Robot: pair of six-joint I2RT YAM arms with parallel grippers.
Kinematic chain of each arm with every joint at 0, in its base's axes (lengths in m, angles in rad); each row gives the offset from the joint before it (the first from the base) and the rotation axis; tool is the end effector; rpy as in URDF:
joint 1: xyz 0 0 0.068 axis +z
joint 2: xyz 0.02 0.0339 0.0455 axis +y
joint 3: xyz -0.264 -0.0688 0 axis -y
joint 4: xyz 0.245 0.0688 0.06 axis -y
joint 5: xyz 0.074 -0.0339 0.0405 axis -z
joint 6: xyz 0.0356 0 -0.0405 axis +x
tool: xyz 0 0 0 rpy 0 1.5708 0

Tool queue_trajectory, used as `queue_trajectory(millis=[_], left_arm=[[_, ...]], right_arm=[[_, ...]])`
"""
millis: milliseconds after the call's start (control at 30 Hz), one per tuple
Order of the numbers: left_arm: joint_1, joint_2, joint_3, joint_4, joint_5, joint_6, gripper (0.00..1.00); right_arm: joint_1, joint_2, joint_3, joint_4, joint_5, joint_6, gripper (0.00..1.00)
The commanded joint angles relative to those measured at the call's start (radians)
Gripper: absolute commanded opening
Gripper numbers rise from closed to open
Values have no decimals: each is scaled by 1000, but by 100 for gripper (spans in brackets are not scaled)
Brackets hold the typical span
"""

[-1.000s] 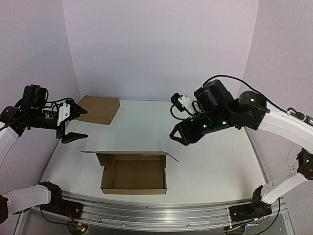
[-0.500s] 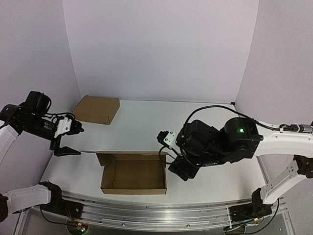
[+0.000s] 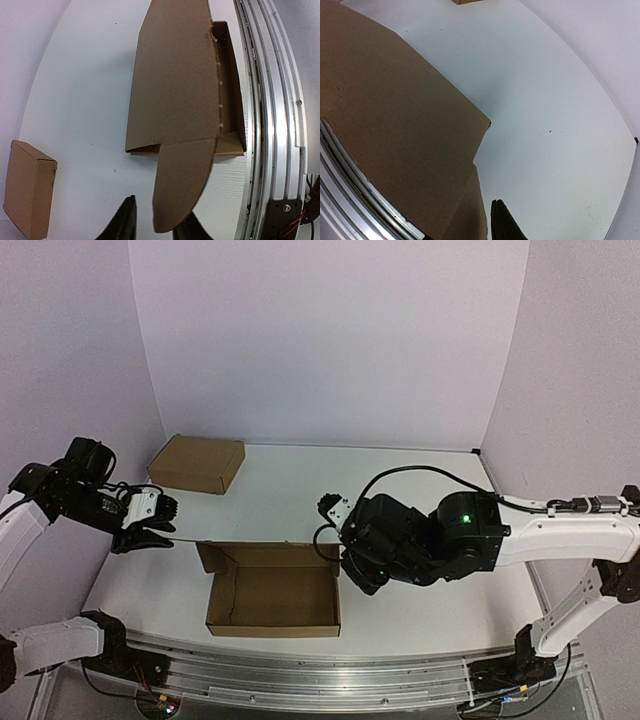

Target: Fold the paper box

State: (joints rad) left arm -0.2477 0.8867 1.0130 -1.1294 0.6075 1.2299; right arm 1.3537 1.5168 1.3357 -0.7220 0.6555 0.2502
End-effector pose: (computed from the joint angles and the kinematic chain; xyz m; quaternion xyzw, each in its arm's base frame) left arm 0.1348 -0.0550 0.3214 0.6788 0.6208 -0.1272 0.3711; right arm 0.0903 0.3086 0.3117 -0.3790 0.8171 0.0115 0.4343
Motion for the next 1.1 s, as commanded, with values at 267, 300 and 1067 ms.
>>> queue_trajectory(millis=[267,300,1067], left_arm=[[-14,-9,-21,393,-10,-677,0],[-14,3,-18,432,-19,-778,0],[-265,148,-317,1088,-377,-1745,0]], right_arm=[[-1,154,121,28,277,582,0],[-1,167,131,28,309,688,0],[-11,538,512,26,692,1071,0]])
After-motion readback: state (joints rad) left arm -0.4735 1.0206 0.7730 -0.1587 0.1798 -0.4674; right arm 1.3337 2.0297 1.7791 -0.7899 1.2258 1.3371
